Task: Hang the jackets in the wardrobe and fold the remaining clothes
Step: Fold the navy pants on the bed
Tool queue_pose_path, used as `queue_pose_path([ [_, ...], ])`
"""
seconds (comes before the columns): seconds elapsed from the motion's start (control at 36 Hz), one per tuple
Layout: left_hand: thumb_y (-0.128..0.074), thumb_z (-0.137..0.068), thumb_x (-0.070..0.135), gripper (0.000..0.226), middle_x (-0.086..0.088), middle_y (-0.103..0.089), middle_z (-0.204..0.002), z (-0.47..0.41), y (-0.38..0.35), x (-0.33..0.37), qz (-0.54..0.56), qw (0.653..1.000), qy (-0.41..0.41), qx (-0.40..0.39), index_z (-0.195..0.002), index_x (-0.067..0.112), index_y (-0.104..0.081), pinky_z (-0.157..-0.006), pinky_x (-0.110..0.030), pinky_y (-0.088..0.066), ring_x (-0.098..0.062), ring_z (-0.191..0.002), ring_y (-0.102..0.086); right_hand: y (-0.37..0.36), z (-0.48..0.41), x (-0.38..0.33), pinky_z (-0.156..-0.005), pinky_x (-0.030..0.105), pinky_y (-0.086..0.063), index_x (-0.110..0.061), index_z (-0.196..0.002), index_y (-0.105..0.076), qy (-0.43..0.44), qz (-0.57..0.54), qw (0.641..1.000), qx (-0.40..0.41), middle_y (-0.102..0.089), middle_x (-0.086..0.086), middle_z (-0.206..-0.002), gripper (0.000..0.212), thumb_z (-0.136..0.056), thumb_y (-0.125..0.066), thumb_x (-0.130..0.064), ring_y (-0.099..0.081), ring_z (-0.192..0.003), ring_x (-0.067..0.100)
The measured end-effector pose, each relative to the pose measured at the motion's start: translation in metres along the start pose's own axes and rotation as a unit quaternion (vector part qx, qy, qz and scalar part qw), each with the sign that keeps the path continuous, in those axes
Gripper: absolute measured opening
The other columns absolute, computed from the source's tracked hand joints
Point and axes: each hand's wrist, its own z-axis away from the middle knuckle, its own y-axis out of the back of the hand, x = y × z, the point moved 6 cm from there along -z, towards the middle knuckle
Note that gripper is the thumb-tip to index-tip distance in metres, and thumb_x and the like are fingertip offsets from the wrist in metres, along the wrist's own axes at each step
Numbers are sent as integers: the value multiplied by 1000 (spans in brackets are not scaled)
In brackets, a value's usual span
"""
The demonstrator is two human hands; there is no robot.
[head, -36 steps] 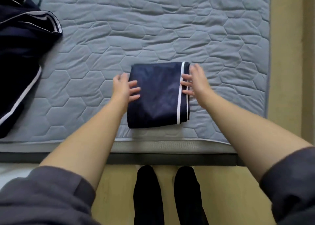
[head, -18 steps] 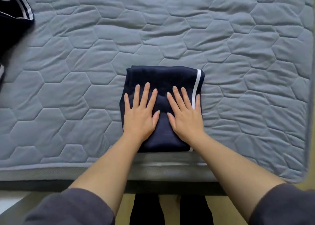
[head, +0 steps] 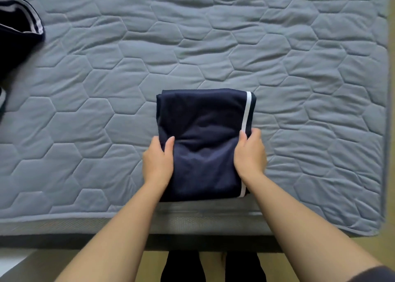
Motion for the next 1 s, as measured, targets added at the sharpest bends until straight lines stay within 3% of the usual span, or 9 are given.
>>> queue_pose_path([
  [0.08,-46,-98,34,32,-22,-59,-83,16,0,-15,-11,1000,-9,27,-81,8,-39,-64,-39,-30,-41,-80,-53,-1,3,0,-74,43,-41,-8,-111,-44,57,32,998,14,-61,13,-111,27,-101,-37,-33,-57,-98,39],
  [0.17,-51,-96,36,32,-6,-58,-76,20,-4,-28,58,998,29,-1,-77,10,-44,-67,-36,-33,-33,-80,-55,-3,1,6,-71,41,-39,-12,-105,-43,55,24,998,1,-63,14,-105,28,-99,-37,-38,-58,-95,39],
  [0.31,-71,-78,48,35,5,-70,-101,4,-18,-32,229,943,153,-190,-100,21,-66,-87,-31,-50,-12,-92,-65,-3,-16,11,-71,32,-38,-20,-99,-50,1,-90,987,-136,-62,-4,-96,32,-93,-45,-52,-58,-89,19],
  [0.44,-80,-52,50,70,-1,-74,-98,15,-14,-19,281,883,178,-330,-111,14,-66,-73,-26,-54,-16,-92,-71,4,3,5,-69,24,-52,-27,-94,-65,-75,-227,930,-280,-73,-9,-90,21,-91,-55,-45,-70,-82,10],
  [0.56,-79,-56,42,64,-2,-74,-102,35,14,-8,309,869,186,-340,-112,16,-65,-80,-31,-52,-20,-95,-70,19,42,8,-64,27,-57,-16,-106,-70,-211,-300,848,-382,-74,7,-100,34,-89,-59,-43,-72,-87,21],
  [0.67,-74,-74,27,30,0,-75,-96,73,57,6,328,858,198,-342,-102,21,-64,-77,-31,-52,-19,-92,-70,55,89,2,-60,31,-58,-11,-99,-74,-269,-360,802,-394,-73,13,-104,30,-87,-60,-35,-72,-87,26],
  [0.78,-66,-86,22,18,0,-74,-90,116,114,22,325,860,216,-328,-102,15,-64,-64,-24,-53,-14,-81,-70,101,142,-18,-61,33,-58,-8,-93,-77,-280,-382,786,-398,-73,15,-101,34,-72,-67,-33,-72,-84,28],
  [0.89,-64,-88,22,18,-1,-72,-84,165,177,43,329,861,238,-306,-102,10,-64,-55,-18,-53,-11,-71,-69,150,190,-47,-95,42,-50,-6,-117,-66,-276,-394,778,-405,-68,15,-116,49,-75,-69,-30,-64,-107,32],
  [1.0,-63,-89,22,32,-9,-67,-104,212,235,61,331,871,244,-269,-116,4,-59,-63,-22,-50,-15,-80,-64,196,231,-80,-99,42,-46,-3,-124,-61,-252,-384,778,-428,-65,16,-120,52,-78,-66,-27,-62,-106,31],
])
